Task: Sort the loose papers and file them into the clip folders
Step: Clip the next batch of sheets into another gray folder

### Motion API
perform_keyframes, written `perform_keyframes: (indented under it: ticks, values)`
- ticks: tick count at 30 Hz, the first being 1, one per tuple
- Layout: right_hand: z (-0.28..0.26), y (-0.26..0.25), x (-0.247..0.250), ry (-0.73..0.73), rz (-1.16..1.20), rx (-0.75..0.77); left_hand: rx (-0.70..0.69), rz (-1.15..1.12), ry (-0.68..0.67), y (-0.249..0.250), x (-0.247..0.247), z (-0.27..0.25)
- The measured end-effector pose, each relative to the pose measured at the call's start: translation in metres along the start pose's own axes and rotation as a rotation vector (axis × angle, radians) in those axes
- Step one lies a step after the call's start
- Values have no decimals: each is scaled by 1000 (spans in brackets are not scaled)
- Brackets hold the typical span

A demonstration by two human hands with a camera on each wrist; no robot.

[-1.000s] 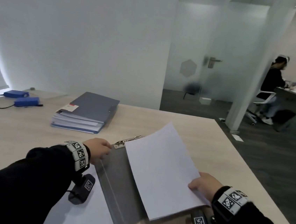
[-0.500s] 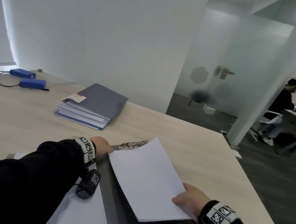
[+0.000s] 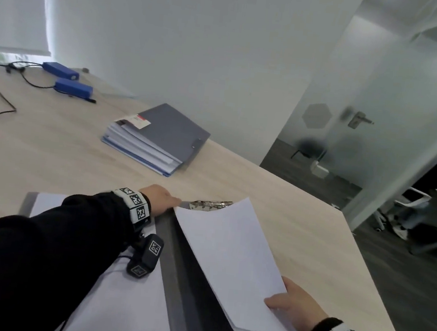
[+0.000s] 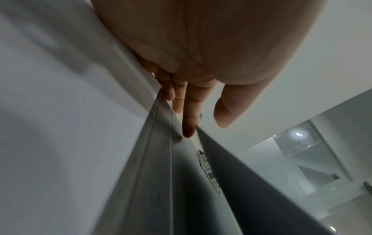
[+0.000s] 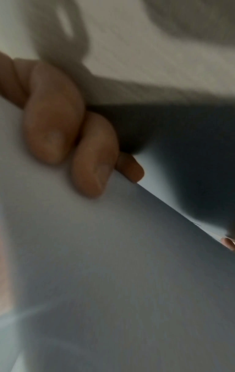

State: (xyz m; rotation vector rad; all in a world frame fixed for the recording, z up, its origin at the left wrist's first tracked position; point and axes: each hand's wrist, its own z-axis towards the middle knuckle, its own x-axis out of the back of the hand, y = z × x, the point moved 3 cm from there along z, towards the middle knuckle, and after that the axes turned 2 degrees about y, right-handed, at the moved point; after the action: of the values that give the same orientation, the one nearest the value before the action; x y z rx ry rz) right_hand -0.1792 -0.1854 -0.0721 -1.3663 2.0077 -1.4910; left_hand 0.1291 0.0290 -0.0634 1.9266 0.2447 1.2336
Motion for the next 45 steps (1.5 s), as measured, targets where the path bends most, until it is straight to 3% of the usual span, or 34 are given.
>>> perform_keyframes:
  ticks: [5,13,19,26,33,36,42,45]
  values:
    - [-8,-5,-3,-75,24,4,-19,51,-27,1,2,-1]
    - [-14,-18,-11,124,-329,56,-13,85,40,4,5,-9]
    - [-14,-17,0,226,-442,87,-20,105,50,5,6,-7]
    - [-19,-18,11,377,-46,180,-2,28,59,6,4,-7]
    - [-21,-20,15,315,279,216,27,-4,28,9,2,-8]
    - [-22,-23,19,287,116,232,18,32,53,7,2,-7]
    - [-28,-30,28,33,-778,194,21,80,35,4,1,-2]
    - [-27,-32,27,-55,-1050,228,4,117,23,3,1,-2]
